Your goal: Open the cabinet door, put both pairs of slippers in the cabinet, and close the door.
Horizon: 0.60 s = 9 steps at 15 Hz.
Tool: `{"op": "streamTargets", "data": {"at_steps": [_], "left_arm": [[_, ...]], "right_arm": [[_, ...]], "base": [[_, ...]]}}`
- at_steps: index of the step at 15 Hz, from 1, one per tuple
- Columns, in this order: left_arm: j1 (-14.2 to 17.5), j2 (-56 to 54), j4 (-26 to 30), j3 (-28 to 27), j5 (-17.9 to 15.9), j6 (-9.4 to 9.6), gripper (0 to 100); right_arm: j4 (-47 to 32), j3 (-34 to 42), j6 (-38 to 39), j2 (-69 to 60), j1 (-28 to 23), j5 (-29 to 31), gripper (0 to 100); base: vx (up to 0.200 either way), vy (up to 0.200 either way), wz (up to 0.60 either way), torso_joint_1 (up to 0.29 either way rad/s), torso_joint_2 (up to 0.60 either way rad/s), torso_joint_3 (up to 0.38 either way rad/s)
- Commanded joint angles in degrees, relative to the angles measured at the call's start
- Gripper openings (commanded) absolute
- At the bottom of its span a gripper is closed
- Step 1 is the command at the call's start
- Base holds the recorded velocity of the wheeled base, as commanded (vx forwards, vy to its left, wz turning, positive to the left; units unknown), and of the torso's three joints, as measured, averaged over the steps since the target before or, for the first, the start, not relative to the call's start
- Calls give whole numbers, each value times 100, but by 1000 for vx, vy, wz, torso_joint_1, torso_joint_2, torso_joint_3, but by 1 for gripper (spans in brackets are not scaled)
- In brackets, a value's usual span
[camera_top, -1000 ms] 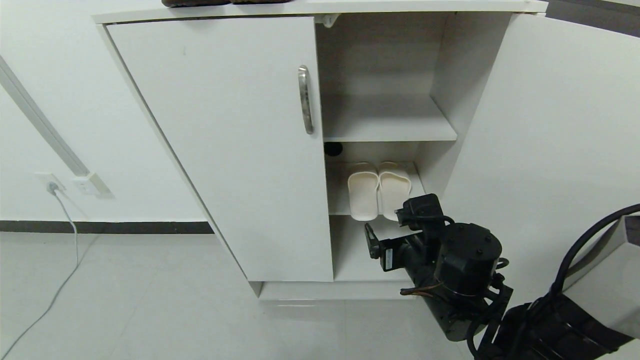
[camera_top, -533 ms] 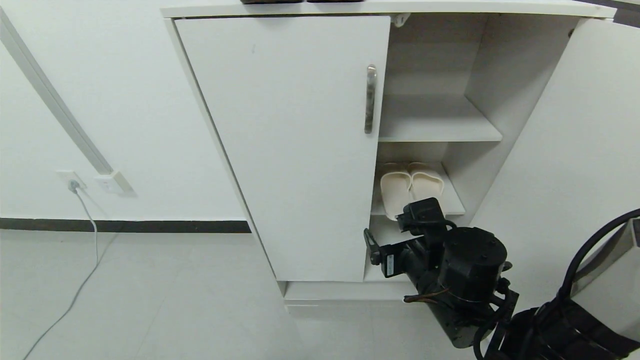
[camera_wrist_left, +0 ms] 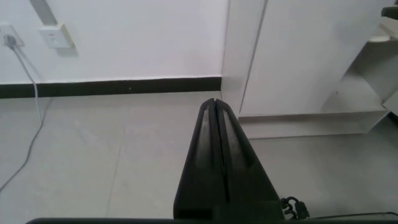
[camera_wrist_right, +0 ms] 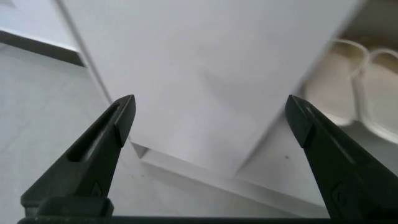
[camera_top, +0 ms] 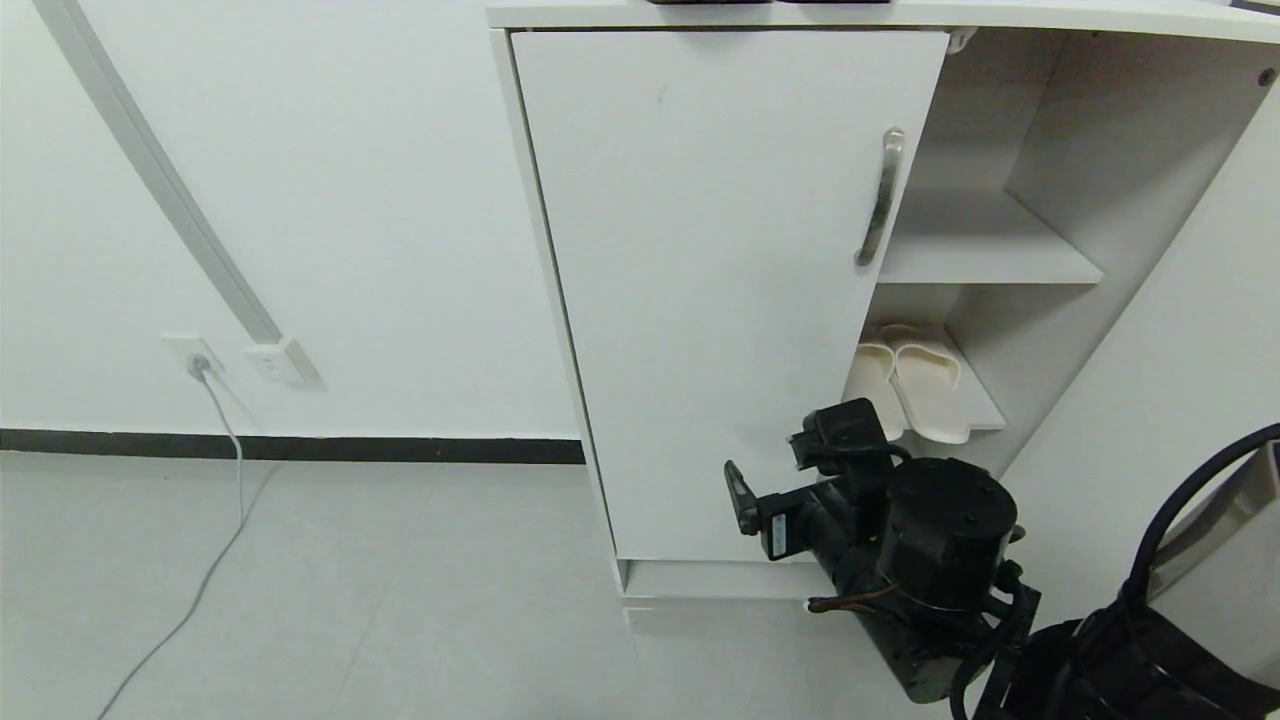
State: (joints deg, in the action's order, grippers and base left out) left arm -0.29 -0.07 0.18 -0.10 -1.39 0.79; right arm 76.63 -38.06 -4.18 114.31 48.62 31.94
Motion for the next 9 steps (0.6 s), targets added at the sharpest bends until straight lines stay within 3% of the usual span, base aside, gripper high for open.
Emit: {"op": "streamTargets", "data": {"at_steps": [1, 9], "left_arm": [[3, 7, -1, 1, -2, 0, 0], [3, 7, -1, 1, -2, 0, 0]], "right_arm": [[1, 0, -13, 12, -1, -21, 100], [282, 185, -241, 12, -1, -188, 100]], "base": [[0, 0, 0, 0, 0, 0], [0, 0, 0, 0, 0, 0]]}}
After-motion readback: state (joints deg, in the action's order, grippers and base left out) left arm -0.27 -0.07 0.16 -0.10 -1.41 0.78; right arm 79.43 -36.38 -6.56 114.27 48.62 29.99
